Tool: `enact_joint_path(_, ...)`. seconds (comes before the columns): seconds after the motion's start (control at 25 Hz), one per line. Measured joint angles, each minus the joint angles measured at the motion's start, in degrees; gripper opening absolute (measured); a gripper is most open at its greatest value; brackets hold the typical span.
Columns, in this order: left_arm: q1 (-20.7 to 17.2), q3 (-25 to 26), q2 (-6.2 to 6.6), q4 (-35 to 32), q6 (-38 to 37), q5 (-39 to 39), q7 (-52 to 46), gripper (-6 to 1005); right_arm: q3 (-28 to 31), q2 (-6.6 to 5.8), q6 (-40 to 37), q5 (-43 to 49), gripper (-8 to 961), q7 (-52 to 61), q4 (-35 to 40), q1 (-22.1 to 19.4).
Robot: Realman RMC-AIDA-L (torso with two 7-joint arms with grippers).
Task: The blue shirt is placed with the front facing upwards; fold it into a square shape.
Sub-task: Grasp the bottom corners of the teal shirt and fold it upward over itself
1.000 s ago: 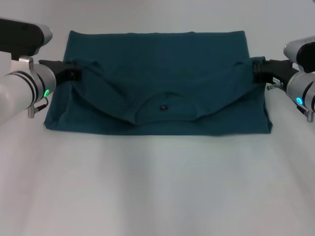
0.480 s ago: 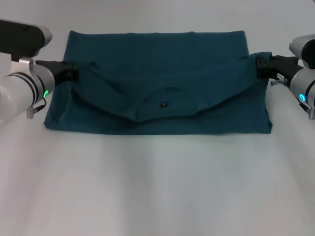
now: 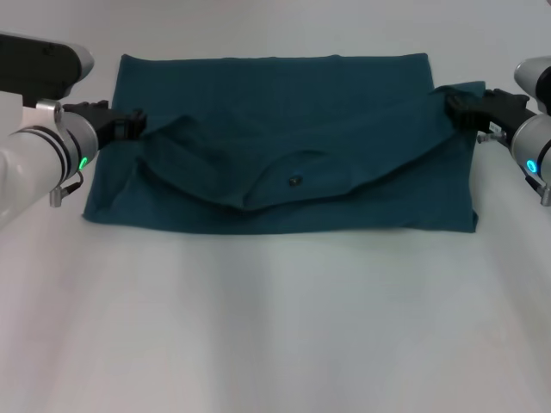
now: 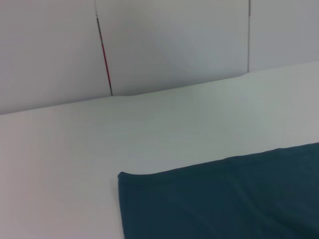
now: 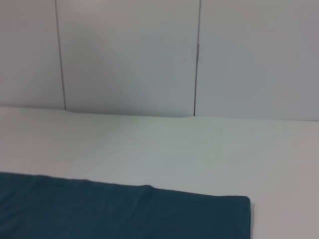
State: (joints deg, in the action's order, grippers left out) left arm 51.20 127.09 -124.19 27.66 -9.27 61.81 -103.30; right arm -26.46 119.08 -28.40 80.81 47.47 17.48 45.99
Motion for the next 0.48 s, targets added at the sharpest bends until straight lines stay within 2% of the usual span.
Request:
enact_joint_path(0.2, -0.1, -0.1, 0.00, 0.0, 0.3, 0.5, 0.0, 414, -0.1, -0.33, 0.1, -0.6, 377, 0.0, 0.1, 0.1)
enact_joint_path(0.48, -0.4, -0.1, 0.00, 0.1, 0.5, 0.8, -0.1, 720, -0.1, -0.14, 0.5, -1.0, 660, -1.3, 0.1, 0.4)
